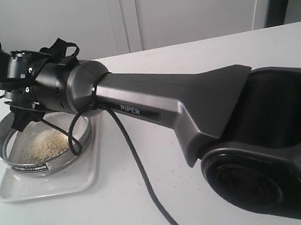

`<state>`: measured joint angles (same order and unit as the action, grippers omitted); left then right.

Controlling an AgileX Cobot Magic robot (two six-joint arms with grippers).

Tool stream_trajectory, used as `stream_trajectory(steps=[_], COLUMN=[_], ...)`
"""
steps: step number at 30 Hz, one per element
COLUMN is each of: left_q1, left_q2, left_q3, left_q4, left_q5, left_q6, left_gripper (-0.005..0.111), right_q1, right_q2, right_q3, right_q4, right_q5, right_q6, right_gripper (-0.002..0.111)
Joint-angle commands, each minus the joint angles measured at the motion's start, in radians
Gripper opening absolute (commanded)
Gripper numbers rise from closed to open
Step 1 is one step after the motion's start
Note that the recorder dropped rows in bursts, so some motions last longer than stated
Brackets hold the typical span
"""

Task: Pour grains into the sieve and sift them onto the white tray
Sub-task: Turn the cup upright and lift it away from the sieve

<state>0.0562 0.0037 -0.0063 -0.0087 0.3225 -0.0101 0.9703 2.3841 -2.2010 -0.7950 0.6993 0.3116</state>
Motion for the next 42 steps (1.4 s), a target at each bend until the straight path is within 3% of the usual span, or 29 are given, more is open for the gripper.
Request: stream_trajectory(steps=[1, 18, 25, 35, 42], left_q1=[0.003, 0.003, 0.003, 0.003, 0.003], left_q2=[-0.004, -0.004, -0.004, -0.004, -0.004], left_q3=[0.006, 0.006, 0.006, 0.006, 0.006], left_q4=[-0.005, -0.005, -0.005, -0.005, -0.005], left_q5=[0.01, 0.01, 0.01, 0.01, 0.01], left_q6=[-0.004, -0.004, -0.004, -0.004, -0.004], left_gripper=[0.0, 0.0, 0.0, 0.0, 0.0], right_q1=[-0.031, -0.117, -0.18, -0.204, -0.223], right_q2=[-0.035, -0.089, -0.092, -0.138, -0.242], right_q3=[-0.007, -0.007, -0.007, 0.014, 0.203], right_q4=[0.134, 0.6, 1.058, 1.066, 1.058], right_q5=[-0.014, -0.015, -0.01, 0.009, -0.098], right_q6=[0.008, -0.202, -0.525, -0.525, -0.525], right_gripper=[0.0, 0.0, 0.0, 0.0, 0.0])
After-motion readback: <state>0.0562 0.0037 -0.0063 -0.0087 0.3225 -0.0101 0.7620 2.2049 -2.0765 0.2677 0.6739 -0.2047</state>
